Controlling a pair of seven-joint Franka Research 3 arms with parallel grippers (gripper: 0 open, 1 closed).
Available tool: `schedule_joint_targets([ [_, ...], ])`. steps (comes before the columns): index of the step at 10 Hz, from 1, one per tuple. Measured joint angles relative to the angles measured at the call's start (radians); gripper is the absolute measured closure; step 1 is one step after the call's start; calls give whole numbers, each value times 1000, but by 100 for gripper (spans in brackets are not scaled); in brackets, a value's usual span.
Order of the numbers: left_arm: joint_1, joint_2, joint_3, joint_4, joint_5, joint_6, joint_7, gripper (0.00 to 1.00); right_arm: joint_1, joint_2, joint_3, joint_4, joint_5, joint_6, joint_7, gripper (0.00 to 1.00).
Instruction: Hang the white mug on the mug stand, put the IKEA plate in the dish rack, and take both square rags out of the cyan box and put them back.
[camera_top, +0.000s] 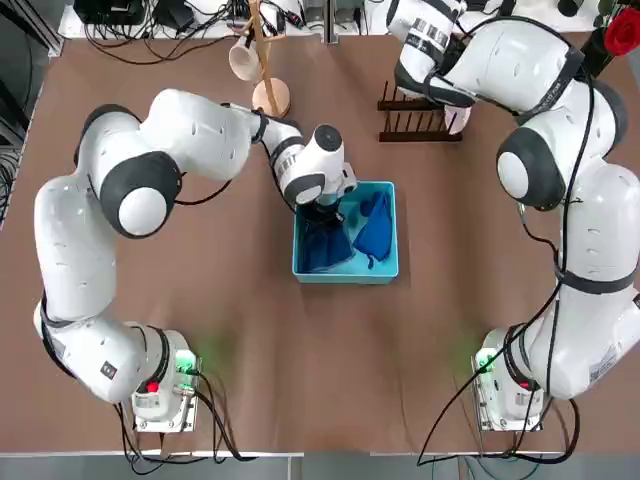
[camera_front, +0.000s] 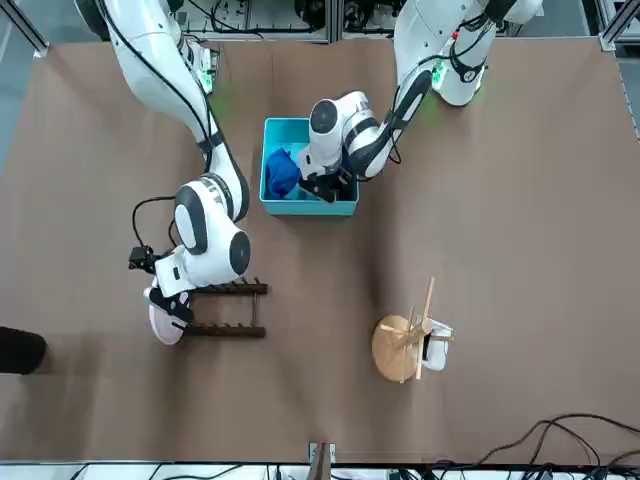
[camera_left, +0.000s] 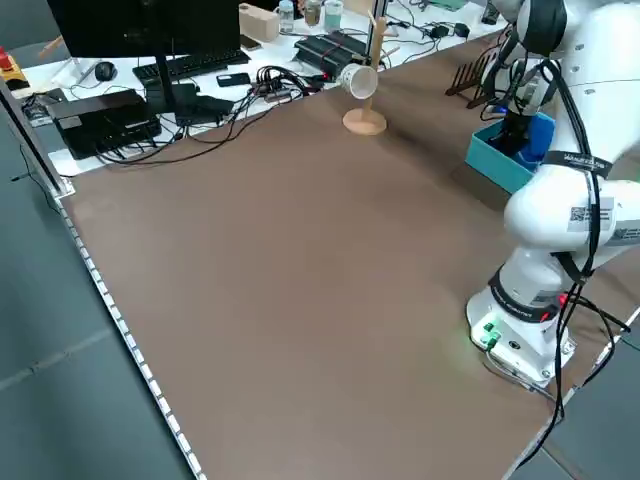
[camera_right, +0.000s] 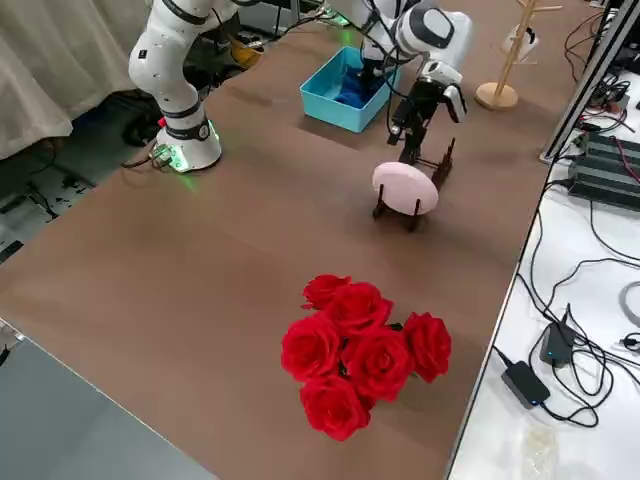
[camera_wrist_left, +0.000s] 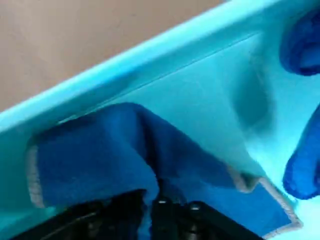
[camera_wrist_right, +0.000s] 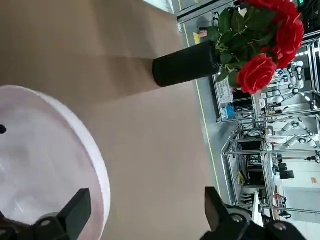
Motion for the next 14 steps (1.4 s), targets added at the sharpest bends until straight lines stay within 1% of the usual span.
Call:
schedule_joint_targets([
  [2,2,-13,0,14,0,1,0,94,3,-2,0,17,0,0,0,0],
  [3,5,-37,1,20,-4,-1,0,94,5,-3,0,24,1,0,0,0],
  [4,5,-70,1,22,-19,-14,-1,94,8,-6,1,39,24,0,1,0],
  [6,5,-165,-1,26,-66,-105,7,94,7,-29,0,81,132,-1,2,0],
  [8,6,-274,4,29,-157,-215,77,94,-10,-122,-7,103,236,-15,-53,0],
  [9,9,-320,15,32,-190,-264,117,94,-34,-187,-10,107,299,-29,-130,0],
  [10,13,-365,38,42,-202,-326,158,94,-80,-258,-14,112,386,-40,-222,0],
  [11,17,-412,77,58,-207,-388,208,95,-151,-332,-18,115,497,-47,-324,0],
  [12,21,-457,131,71,-210,-435,252,95,-234,-398,-19,115,603,-57,-427,0],
  [13,31,-494,181,73,-211,-464,289,95,-310,-453,-21,115,690,-83,-515,0],
  [14,55,-516,209,72,-213,-478,304,95,-370,-495,-21,114,767,-118,-581,0],
])
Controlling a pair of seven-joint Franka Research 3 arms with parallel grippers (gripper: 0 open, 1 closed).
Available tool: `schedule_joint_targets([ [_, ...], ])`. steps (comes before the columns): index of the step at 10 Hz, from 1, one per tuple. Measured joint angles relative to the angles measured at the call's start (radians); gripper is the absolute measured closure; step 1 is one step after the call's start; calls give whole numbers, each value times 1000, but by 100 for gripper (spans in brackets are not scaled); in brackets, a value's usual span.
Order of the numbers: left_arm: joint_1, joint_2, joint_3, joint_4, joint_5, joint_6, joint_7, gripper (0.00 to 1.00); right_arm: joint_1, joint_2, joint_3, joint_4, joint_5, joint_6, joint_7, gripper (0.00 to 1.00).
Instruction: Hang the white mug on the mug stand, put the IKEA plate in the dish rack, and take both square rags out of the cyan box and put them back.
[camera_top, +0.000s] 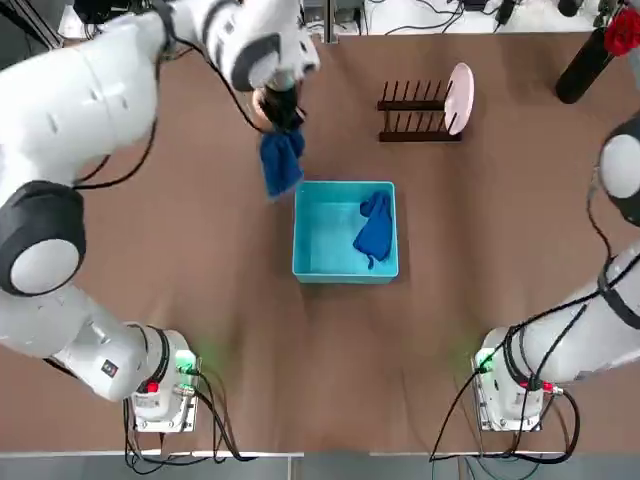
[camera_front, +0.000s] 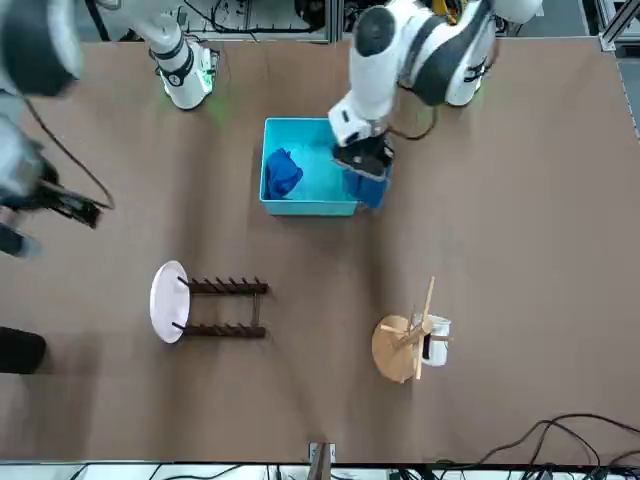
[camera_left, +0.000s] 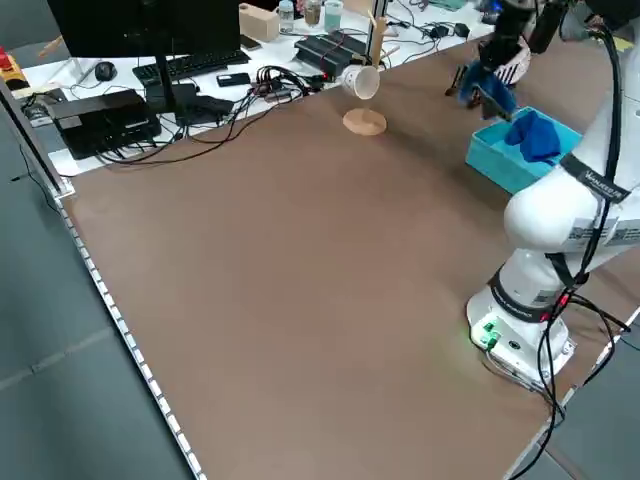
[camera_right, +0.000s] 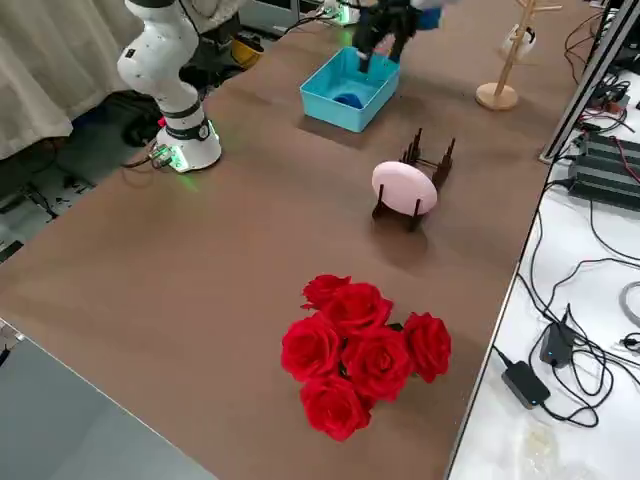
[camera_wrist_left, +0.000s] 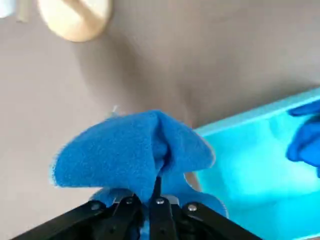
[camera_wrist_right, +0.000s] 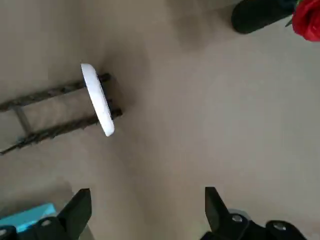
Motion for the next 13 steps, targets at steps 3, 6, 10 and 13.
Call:
schedule_joint_targets([
  [3,199,-17,11,-42,-10,-8,106,95,-70,-75,1,-2,136,-112,-73,0],
  [6,276,-3,125,-147,-45,33,342,95,-69,-89,10,-16,164,-126,-78,0],
  [10,275,121,217,-406,-82,317,463,95,-49,-155,20,-165,95,47,-122,0],
  [13,274,193,372,-486,-82,429,596,95,54,-159,27,-299,82,162,-122,0],
])
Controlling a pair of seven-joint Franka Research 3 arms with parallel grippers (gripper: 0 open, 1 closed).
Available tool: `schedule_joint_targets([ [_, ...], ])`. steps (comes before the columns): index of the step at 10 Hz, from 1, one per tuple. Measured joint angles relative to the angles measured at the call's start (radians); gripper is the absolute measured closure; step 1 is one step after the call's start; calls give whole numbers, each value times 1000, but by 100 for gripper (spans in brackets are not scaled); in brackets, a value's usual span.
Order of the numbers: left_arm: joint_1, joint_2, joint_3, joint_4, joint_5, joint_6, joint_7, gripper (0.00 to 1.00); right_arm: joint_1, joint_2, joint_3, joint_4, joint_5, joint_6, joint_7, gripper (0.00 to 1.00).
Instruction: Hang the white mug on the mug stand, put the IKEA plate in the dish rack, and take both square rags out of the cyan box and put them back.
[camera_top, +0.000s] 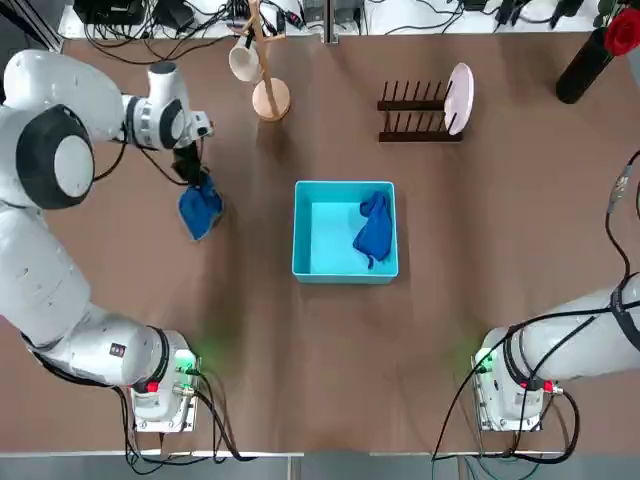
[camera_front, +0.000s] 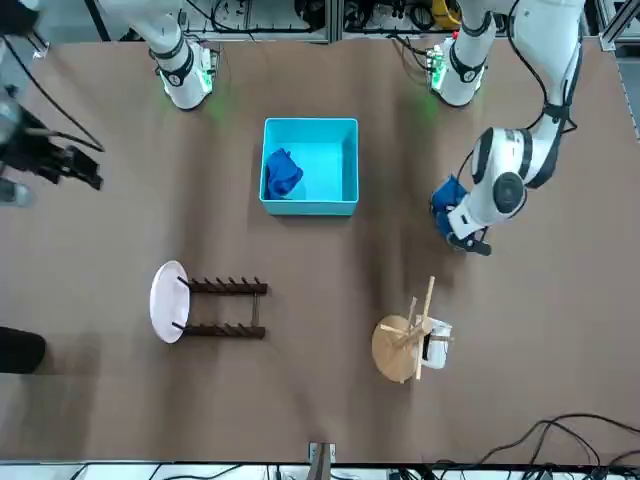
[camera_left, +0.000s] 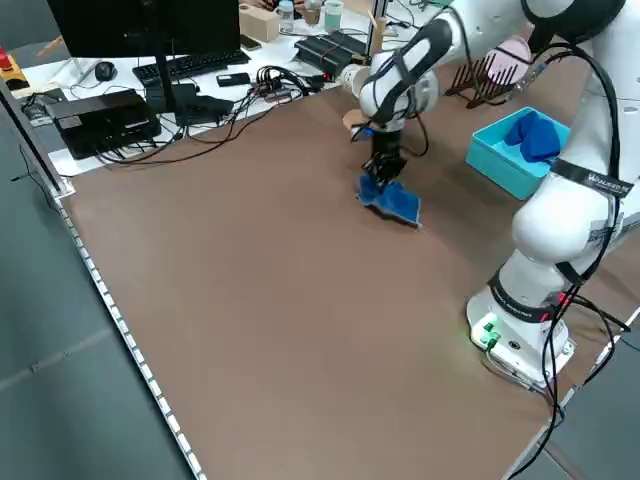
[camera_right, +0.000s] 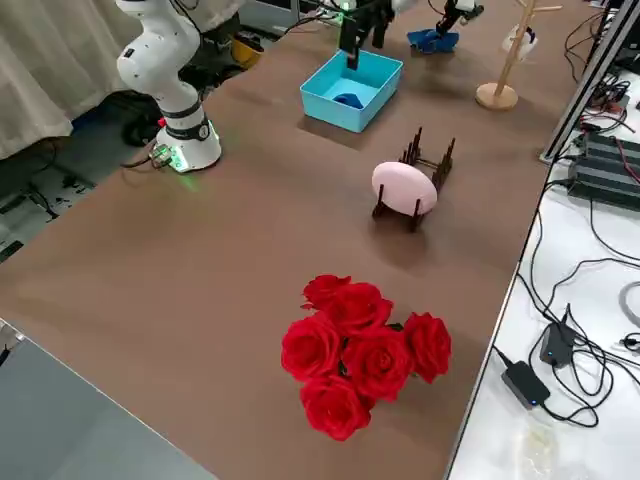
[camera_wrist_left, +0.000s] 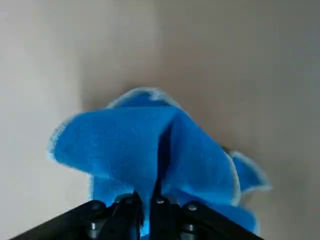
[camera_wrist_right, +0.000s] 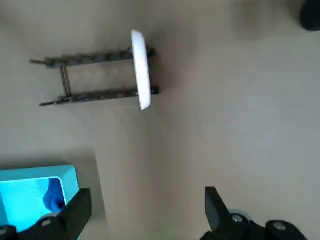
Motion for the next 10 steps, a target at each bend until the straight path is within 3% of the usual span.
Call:
schedule_joint_targets([
  [2,0,20,195,0,1,6,271,95,113,1,5,-30,3,6,51,0],
  [5,17,57,464,54,0,12,680,95,309,8,11,-196,27,163,305,0],
  [7,36,129,519,156,-39,12,831,95,443,12,13,-319,29,310,501,0],
  [10,34,196,510,232,-122,11,857,95,580,25,13,-489,30,517,695,0],
])
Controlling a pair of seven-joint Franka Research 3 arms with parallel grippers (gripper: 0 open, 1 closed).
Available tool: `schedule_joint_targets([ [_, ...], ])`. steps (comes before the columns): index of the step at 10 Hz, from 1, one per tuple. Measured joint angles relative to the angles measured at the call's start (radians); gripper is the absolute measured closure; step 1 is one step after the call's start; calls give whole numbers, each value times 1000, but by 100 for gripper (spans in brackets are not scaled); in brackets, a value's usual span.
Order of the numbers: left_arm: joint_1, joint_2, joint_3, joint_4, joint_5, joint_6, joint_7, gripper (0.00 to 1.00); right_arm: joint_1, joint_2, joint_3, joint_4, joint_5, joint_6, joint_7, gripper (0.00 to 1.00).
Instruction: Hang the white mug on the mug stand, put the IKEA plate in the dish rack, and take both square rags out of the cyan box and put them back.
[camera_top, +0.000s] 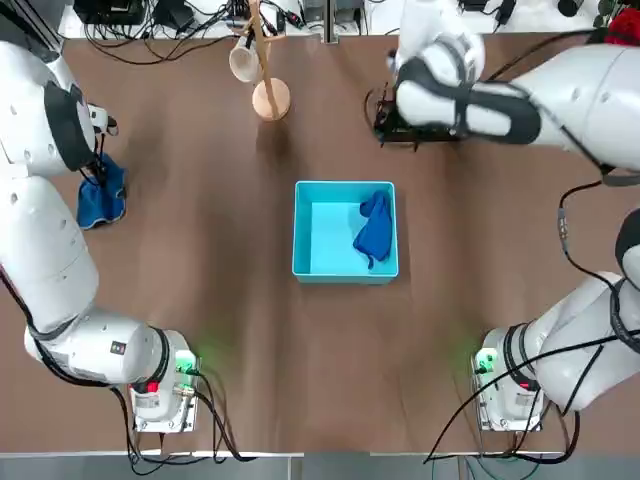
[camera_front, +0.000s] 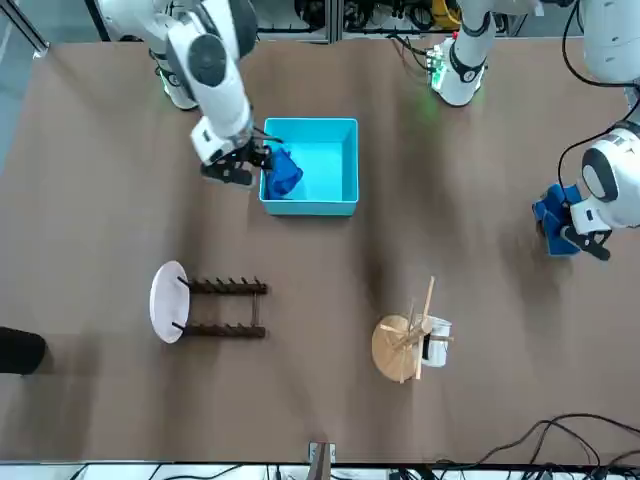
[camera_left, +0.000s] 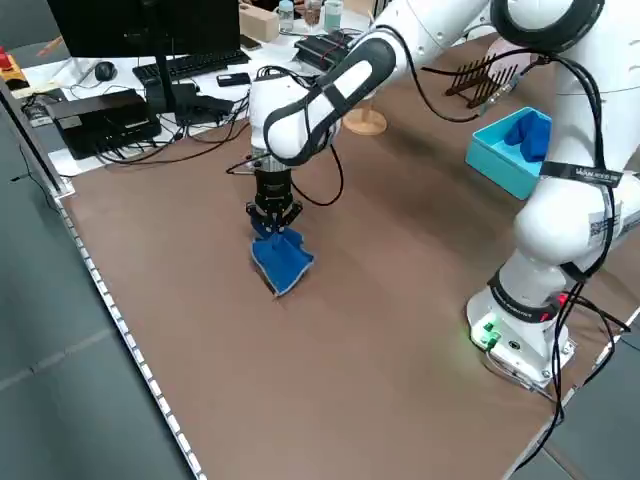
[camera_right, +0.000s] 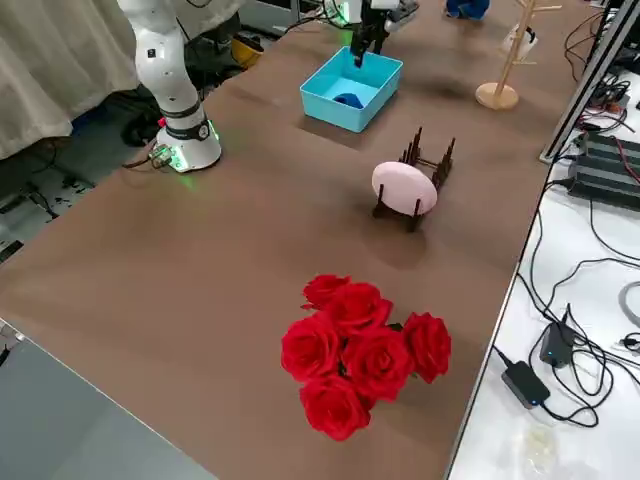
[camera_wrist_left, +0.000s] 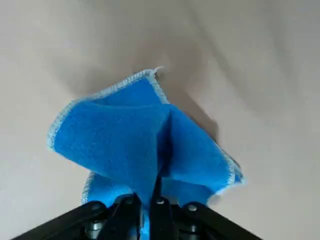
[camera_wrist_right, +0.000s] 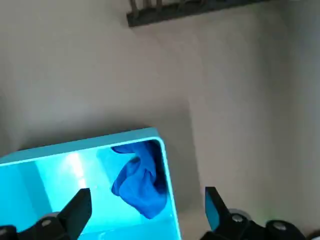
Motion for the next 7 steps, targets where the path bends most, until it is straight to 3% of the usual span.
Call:
schedule_joint_targets([
  [1,1,4,-27,5,-64,1,4,95,36,13,0,-49,0,66,40,0],
  [3,-3,7,-149,13,-154,3,-34,95,91,53,-2,-115,-1,177,80,0],
  [7,-3,-25,-436,48,-160,6,-337,95,157,141,-4,-175,-2,323,134,0],
])
